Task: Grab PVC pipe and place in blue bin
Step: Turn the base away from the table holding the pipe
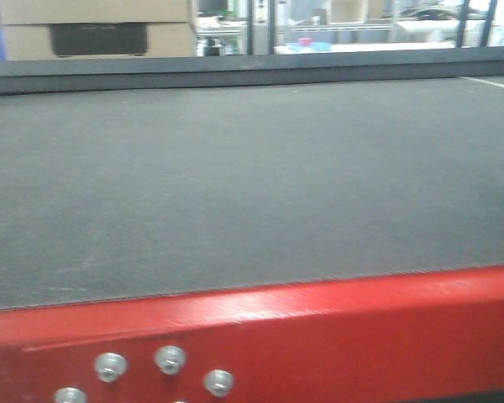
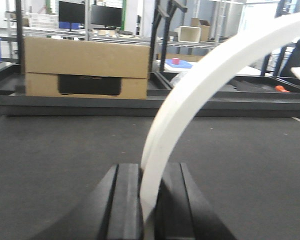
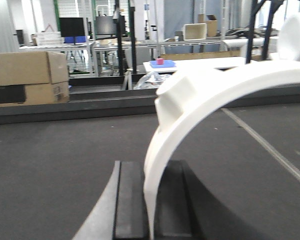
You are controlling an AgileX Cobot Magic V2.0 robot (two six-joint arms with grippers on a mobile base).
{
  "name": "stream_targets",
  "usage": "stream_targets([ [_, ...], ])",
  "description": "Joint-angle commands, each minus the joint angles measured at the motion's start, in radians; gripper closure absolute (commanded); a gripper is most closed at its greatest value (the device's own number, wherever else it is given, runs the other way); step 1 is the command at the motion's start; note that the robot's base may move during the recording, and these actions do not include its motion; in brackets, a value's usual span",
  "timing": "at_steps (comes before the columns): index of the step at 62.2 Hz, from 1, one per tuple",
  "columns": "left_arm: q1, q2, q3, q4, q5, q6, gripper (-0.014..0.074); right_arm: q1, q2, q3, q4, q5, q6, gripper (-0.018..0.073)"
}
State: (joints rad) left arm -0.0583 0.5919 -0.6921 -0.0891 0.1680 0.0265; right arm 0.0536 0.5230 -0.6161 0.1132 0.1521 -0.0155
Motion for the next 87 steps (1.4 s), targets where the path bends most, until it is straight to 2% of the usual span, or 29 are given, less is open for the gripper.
stream_targets([
  [1,0.005,-0.007,-0.001,-0.007,-0.030,-0.003,0.0707,0.001,-0.004,0.002,-0.005,-0.025,-0.002,0.0721],
  [87,0.005,-0.007,-0.001,-0.007,-0.035,-0.003,0.0707,0.001,-0.004,0.002,-0.005,-0.025,-0.002,0.0721],
])
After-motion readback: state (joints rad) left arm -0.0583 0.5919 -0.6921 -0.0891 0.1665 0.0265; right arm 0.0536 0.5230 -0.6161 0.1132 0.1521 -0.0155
